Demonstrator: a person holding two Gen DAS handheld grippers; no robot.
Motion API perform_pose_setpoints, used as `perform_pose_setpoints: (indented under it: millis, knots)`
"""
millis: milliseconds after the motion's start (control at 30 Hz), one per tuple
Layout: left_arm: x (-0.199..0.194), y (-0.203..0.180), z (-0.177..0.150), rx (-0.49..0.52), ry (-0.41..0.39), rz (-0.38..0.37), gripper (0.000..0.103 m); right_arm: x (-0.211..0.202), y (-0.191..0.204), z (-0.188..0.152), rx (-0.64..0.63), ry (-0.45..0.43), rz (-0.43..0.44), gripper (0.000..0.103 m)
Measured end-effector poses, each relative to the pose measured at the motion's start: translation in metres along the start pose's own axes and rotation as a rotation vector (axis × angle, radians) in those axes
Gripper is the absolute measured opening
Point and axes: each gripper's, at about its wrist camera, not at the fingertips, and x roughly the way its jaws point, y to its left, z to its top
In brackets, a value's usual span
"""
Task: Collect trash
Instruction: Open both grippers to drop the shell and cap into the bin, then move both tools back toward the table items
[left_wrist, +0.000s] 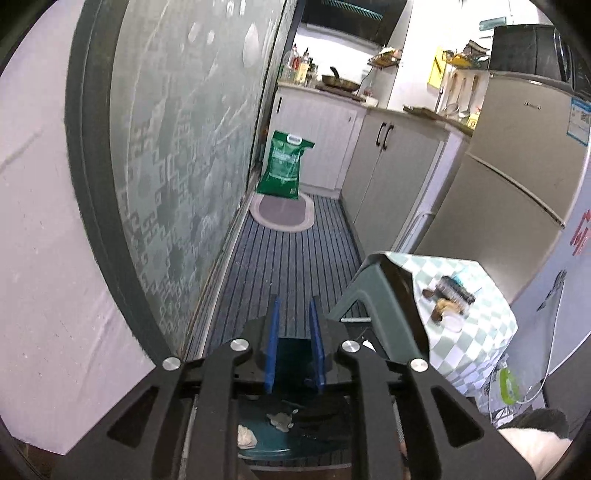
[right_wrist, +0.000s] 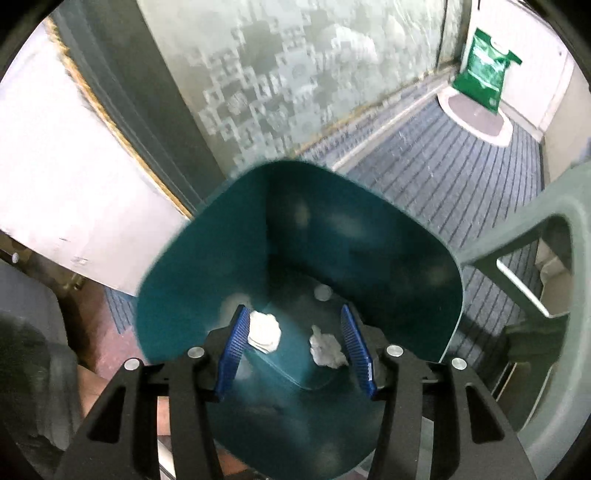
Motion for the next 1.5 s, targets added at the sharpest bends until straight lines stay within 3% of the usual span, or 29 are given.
perform_pose_setpoints:
  millis: [367, 633, 1100, 1500]
  knots:
    - [-0.026, -0.016, 0.017, -0.022, -0.09, -0.056, 0.026, -0.091, 0.012, 0.015, -0.045, -0.19, 0.031, 0.04]
    - [-0.03, -0.04, 0.018, 0.014, -0.113, -0.102, 0.026, -0.158, -0.028, 0.018, 0.017, -0.341, -0.012, 0.032]
    - [0.026, -0.116, -0.014, 0.149, 0.063, -0.195, 0.029, -0.243, -0.109, -0.018, 0.166, -0.495, -0.073, 0.028]
    - [0.079, -0.167, -0.043, 0.255, 0.182, -0.214, 0.029, -0.265, -0.152, -0.06, 0.252, -0.51, -0.093, 0.028]
